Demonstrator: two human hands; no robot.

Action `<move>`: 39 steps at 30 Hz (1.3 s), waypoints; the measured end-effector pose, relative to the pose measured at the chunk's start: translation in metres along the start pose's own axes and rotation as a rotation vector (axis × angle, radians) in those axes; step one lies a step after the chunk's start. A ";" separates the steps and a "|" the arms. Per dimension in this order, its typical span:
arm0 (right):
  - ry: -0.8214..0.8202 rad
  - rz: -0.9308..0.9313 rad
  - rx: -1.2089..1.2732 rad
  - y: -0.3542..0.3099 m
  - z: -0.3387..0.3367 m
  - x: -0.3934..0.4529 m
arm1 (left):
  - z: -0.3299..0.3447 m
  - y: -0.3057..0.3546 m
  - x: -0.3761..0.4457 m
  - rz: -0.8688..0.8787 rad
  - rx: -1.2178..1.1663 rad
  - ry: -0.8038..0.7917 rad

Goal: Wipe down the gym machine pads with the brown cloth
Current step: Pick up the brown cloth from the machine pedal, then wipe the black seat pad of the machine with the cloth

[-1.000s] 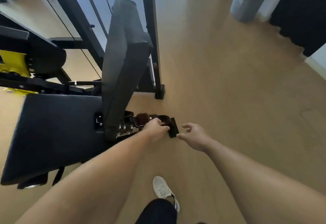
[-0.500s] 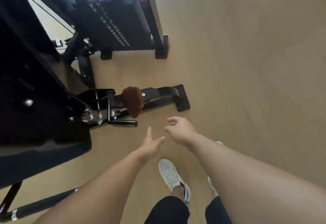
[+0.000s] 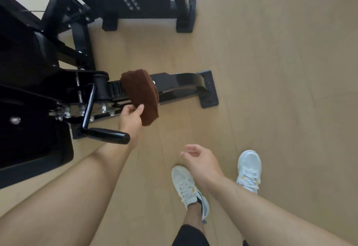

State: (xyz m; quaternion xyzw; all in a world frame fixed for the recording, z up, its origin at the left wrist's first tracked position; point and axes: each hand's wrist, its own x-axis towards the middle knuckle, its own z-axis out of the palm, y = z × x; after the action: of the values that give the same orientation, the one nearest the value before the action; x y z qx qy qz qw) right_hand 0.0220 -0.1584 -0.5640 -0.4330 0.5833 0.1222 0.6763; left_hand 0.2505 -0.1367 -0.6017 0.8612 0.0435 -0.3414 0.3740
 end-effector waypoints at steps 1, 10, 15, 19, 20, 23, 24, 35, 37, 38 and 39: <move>-0.002 0.009 0.013 0.005 -0.004 -0.008 | 0.002 0.006 -0.011 -0.039 -0.084 -0.035; 0.144 -0.464 -0.480 -0.045 -0.073 -0.140 | 0.001 0.067 -0.198 -0.277 -0.249 -0.262; 0.088 -0.519 -0.539 -0.086 -0.108 -0.237 | -0.039 0.117 -0.311 -0.413 -0.194 -0.418; 0.080 -0.596 -0.594 -0.114 -0.119 -0.297 | -0.087 0.150 -0.376 -0.406 -0.347 -0.449; 0.052 -0.599 -0.547 -0.120 -0.116 -0.308 | -0.100 0.154 -0.387 -0.368 -0.411 -0.438; -0.070 -0.605 -0.410 -0.138 -0.093 -0.337 | -0.144 0.155 -0.415 -0.225 -0.547 -0.303; -0.105 -0.601 -0.380 -0.145 -0.083 -0.344 | -0.159 0.153 -0.422 -0.174 -0.541 -0.256; -0.393 -0.691 -0.489 -0.194 0.076 -0.420 | -0.315 0.119 -0.451 0.172 -0.624 -0.019; -0.459 -0.705 -0.541 -0.193 0.116 -0.428 | -0.347 0.105 -0.442 0.161 -0.675 0.002; -0.478 -0.709 -0.541 -0.191 0.138 -0.432 | -0.362 0.095 -0.435 0.152 -0.701 0.011; -0.489 -0.713 -0.529 -0.187 0.160 -0.434 | -0.378 0.085 -0.429 0.133 -0.731 0.030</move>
State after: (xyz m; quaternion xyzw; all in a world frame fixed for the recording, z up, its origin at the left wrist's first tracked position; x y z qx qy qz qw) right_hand 0.1312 -0.0055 -0.1018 -0.7206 0.1727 0.1250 0.6598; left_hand 0.1613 0.1346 -0.0994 0.6765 0.1119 -0.2656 0.6778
